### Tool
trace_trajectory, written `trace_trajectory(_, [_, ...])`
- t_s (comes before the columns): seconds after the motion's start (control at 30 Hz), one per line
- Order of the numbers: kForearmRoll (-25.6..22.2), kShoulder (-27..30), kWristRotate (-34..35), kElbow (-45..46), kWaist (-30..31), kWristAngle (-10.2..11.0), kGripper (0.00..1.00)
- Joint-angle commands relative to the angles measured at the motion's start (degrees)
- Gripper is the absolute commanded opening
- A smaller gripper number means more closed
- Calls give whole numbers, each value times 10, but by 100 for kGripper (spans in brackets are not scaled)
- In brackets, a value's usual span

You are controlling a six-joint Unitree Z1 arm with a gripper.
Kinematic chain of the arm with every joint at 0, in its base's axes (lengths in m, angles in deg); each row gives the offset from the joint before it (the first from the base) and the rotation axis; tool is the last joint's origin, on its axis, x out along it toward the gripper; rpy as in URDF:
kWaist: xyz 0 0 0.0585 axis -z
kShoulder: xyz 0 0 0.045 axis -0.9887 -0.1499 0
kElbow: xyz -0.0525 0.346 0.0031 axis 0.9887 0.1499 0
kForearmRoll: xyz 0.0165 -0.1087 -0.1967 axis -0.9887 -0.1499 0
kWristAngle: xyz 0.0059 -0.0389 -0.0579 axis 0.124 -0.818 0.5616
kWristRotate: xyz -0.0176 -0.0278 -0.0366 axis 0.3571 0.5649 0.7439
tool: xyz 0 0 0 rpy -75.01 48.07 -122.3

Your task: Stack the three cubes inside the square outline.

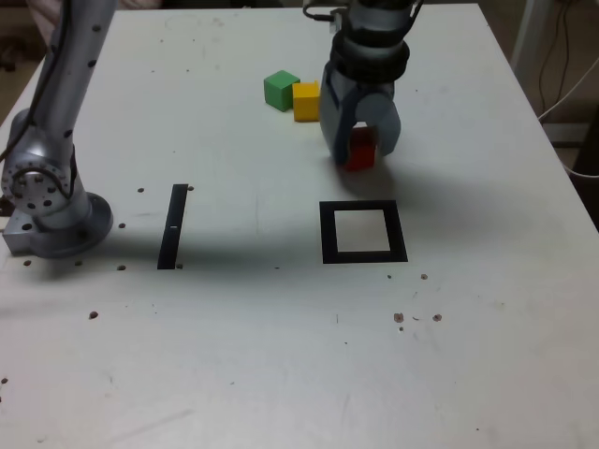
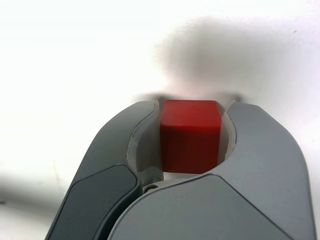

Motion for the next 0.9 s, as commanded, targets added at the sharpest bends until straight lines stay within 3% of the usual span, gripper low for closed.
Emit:
trace_trajectory(0.0, [-26,15,-4,-18,12,4,27])
trace_trajectory(0.17, [-72,44,-8,-36,48,8,27])
trace_trajectory(0.37, [-85,68,7,-22,108,9,27])
trace_trajectory(0.6, [-78,64,55,-7,183,3,27])
trace_trajectory(0.87, [-38,68,85,22,209,-2,27])
